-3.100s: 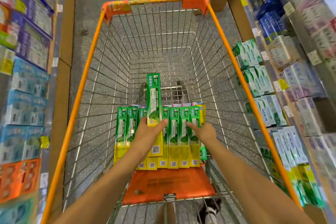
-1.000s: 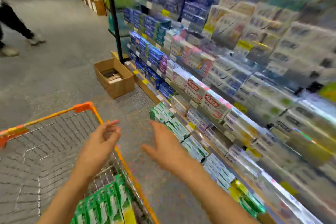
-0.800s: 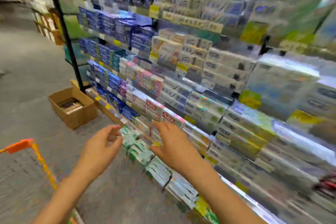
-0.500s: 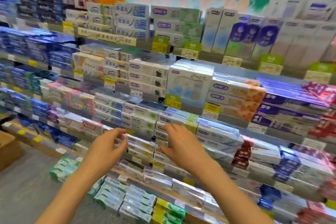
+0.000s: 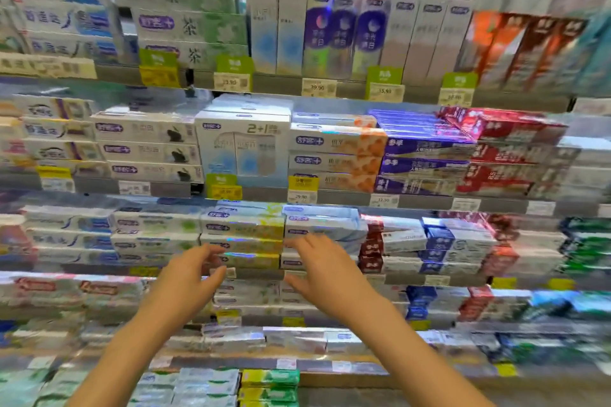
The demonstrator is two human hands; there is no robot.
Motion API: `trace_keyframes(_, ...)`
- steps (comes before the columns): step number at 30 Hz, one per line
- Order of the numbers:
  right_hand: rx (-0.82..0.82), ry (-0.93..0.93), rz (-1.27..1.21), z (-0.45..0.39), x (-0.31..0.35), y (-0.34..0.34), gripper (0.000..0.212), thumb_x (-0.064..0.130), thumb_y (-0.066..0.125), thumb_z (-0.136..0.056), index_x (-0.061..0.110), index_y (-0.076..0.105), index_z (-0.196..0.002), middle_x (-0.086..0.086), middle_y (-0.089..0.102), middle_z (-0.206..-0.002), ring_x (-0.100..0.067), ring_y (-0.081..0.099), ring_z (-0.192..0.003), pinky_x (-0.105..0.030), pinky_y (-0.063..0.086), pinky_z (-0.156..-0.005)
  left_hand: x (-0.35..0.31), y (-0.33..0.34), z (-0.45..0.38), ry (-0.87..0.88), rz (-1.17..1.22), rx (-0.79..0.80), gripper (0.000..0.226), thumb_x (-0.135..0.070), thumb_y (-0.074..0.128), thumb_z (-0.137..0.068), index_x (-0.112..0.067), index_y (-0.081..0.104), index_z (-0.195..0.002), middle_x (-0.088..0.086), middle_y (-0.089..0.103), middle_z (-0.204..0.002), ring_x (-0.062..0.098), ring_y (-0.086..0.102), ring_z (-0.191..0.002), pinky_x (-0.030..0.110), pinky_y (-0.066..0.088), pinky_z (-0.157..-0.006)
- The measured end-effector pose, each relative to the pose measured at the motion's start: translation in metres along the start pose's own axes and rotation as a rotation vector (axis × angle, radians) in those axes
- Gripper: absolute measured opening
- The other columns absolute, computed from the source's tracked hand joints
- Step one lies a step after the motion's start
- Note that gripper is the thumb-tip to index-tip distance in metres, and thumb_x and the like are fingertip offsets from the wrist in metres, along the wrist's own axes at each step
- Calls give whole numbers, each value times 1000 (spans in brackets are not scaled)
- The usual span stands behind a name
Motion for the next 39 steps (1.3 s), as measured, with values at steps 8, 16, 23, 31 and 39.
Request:
trace_keyframes(8, 79, 73, -5, -29, -22, 69, 53, 34, 52, -95, 15, 35, -141, -7, 44, -138, -27, 36, -127, -39, 34, -102, 55, 52, -43, -13, -37, 111, 28, -19, 62, -88, -21, 61, -116, -10, 59, -93, 15, 61, -89, 33, 47, -76)
trace_keyframes(16, 223, 104, -36, -27, -68, 204, 47, 34, 51, -96, 12, 40, -136, -8, 47, -132, -28, 39, -123, -39, 37, -98, 146, 190, -36, -118, -61, 290, 29, -18, 58, -90, -15, 59, -119, -4, 59, -96, 18, 58, -88, 30, 41, -74)
trace_keyframes(23, 335, 100, -64, -36, -131, 404, 52, 35, 53, -93, 14, 39, -139, -9, 45, -138, -28, 38, -127, -40, 38, -99, 267, 363, -27, -118, -333, 472, 36, -27, 58, -90, -17, 54, -124, 5, 61, -120, 23, 57, -109, 30, 44, -84)
trace_keyframes(31, 454, 92, -26, -43, -199, 678, 56, 30, 59, -91, 11, 38, -139, -13, 46, -139, -32, 42, -125, -42, 39, -101, 414, 575, -29, -18, -526, 569, 57, -28, 63, -85, -14, 42, -135, 9, 46, -136, 27, 41, -126, 36, 42, -95)
trace_keyframes(39, 371, 6, 110, -62, -234, 822, 59, 30, 62, -89, 8, 34, -136, -13, 43, -133, -30, 40, -122, -40, 36, -99, 485, 684, -58, 84, -862, 542, 65, -23, 58, -90, -14, 23, -144, 12, 34, -141, 31, 31, -131, 41, 34, -102)
Point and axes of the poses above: each hand's wrist, its own z-axis away from the middle knuckle, its own y-axis out of the palm, x = y × z, the point moved 6 cm from there along -z, towards the middle knuckle
